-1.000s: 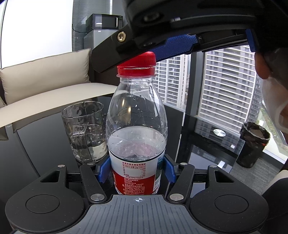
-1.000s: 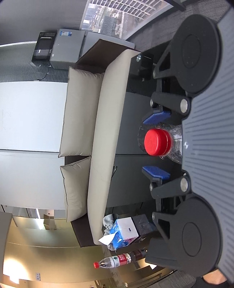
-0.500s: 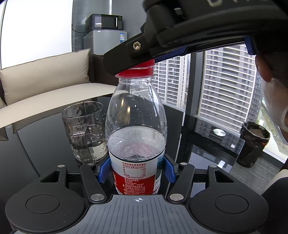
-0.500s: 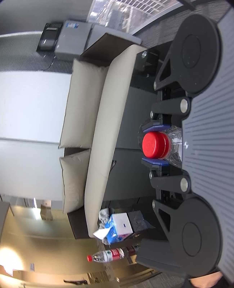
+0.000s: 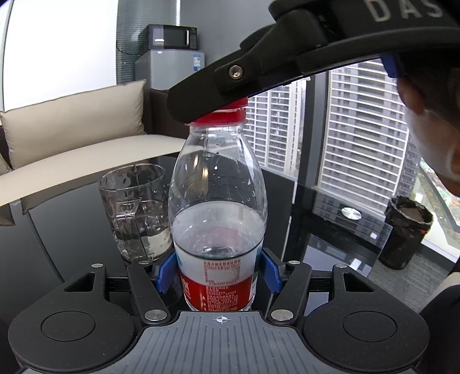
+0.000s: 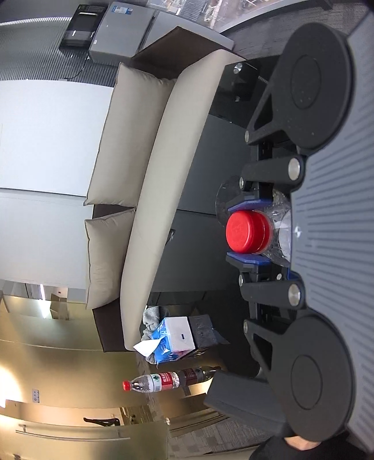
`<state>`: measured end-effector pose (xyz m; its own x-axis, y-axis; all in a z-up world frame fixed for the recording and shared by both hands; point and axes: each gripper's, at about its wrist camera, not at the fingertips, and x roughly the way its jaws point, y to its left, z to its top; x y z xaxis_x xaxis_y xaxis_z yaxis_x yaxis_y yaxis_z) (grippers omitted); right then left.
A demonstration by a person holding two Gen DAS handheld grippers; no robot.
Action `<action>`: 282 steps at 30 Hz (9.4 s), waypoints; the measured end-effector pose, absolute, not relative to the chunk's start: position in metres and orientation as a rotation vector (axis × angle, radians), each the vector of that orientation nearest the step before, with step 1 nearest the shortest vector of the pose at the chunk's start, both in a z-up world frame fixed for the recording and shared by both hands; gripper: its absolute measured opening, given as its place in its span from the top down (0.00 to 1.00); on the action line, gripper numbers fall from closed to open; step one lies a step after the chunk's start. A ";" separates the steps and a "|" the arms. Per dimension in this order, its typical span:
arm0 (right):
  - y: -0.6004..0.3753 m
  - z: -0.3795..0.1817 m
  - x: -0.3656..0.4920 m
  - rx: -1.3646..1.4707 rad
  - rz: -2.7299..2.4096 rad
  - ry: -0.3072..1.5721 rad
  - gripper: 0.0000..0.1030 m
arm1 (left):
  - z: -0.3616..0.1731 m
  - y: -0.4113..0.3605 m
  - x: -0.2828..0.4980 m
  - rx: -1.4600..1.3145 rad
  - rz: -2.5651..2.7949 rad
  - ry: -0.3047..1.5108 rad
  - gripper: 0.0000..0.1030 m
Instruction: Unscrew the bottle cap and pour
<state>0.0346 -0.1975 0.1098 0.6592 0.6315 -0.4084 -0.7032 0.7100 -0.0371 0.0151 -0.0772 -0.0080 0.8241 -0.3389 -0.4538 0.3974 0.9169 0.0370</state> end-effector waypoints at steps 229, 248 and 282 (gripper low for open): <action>-0.225 0.092 0.012 -0.108 0.696 0.283 0.64 | -0.009 -0.075 0.005 0.138 -0.393 0.421 0.46; -0.218 0.097 0.018 -0.159 0.717 0.273 0.69 | -0.010 -0.074 0.005 0.134 -0.393 0.424 0.46; -0.213 0.115 0.037 -0.235 0.788 0.378 0.69 | -0.009 -0.073 0.008 0.128 -0.392 0.429 0.45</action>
